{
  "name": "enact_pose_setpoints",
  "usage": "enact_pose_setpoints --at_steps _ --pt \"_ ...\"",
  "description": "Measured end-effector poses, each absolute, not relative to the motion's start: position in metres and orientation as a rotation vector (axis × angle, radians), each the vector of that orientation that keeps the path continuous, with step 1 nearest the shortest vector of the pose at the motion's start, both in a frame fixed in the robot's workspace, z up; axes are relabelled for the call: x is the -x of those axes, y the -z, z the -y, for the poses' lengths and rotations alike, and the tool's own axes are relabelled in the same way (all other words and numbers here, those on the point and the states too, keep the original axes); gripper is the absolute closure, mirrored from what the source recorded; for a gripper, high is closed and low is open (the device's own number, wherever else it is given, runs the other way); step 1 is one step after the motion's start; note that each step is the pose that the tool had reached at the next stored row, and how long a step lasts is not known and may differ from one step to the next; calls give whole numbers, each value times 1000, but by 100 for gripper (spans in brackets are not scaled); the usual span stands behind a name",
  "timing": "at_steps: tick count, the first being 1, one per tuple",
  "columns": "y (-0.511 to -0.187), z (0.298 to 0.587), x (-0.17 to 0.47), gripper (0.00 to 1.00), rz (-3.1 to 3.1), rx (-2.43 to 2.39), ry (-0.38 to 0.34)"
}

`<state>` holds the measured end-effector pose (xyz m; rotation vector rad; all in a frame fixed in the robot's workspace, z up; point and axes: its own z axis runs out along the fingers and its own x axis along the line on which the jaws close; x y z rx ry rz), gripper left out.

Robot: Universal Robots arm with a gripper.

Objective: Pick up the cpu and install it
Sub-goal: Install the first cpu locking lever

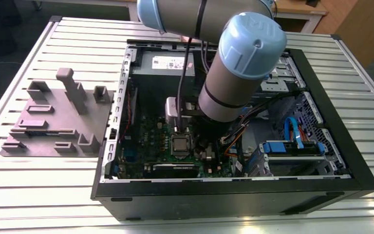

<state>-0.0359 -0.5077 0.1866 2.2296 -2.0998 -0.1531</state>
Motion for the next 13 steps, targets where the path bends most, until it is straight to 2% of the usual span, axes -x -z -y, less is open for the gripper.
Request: enact_pose_setpoints --at_steps 8,13 --pt "-189 508 36 90 2098 -2233 155" --pt "-203 508 36 90 2096 -2234 154"
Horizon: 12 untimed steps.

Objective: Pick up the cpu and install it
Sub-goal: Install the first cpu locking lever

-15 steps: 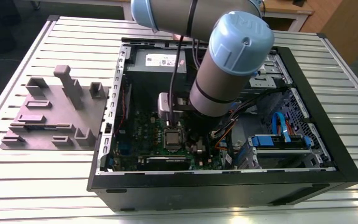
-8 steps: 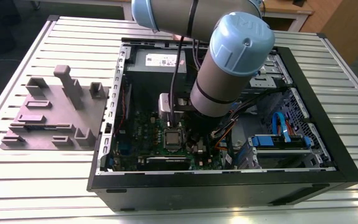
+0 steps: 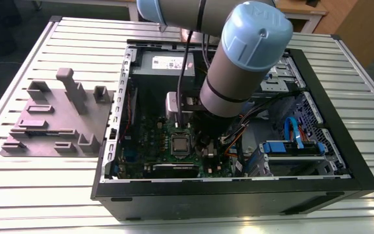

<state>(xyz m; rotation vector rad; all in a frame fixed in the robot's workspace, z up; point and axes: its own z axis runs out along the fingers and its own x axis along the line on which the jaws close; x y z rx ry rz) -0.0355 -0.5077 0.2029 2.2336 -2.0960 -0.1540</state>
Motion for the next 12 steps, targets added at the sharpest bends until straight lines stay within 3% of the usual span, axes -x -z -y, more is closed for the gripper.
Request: enact_pose_setpoints --at_steps 12 --pt "-221 508 36 90 2096 -2236 156"
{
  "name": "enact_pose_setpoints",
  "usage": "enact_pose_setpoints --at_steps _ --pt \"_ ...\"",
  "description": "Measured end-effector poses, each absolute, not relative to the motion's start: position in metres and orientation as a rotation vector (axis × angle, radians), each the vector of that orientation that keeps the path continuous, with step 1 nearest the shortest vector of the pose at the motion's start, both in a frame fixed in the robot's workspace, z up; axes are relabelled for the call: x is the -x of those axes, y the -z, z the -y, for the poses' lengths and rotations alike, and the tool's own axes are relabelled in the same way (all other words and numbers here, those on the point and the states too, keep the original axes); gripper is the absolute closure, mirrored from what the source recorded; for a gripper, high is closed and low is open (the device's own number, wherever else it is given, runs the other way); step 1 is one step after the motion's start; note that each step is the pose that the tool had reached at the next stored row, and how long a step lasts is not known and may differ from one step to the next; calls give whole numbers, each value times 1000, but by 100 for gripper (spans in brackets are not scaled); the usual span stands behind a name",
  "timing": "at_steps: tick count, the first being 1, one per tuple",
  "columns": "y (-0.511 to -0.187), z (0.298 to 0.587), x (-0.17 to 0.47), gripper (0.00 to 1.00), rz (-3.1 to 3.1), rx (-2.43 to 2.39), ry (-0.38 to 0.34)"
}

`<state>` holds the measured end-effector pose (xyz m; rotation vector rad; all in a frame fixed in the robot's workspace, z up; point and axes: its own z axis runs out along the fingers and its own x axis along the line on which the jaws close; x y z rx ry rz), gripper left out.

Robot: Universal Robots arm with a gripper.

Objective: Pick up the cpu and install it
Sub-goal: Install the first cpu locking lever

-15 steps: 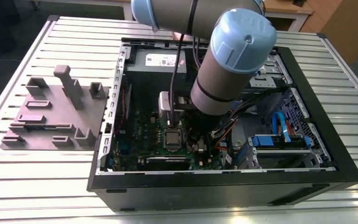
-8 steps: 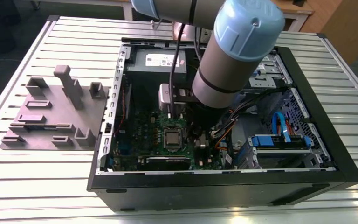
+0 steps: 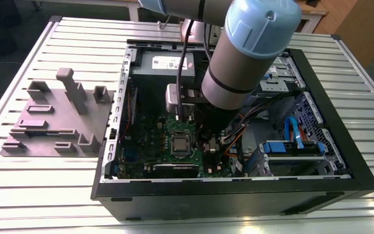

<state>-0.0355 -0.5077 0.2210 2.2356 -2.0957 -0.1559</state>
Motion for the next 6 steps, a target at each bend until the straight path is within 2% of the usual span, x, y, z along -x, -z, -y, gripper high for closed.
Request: enact_pose_setpoints --at_steps 6 --pt "-221 508 36 90 2096 -2236 158"
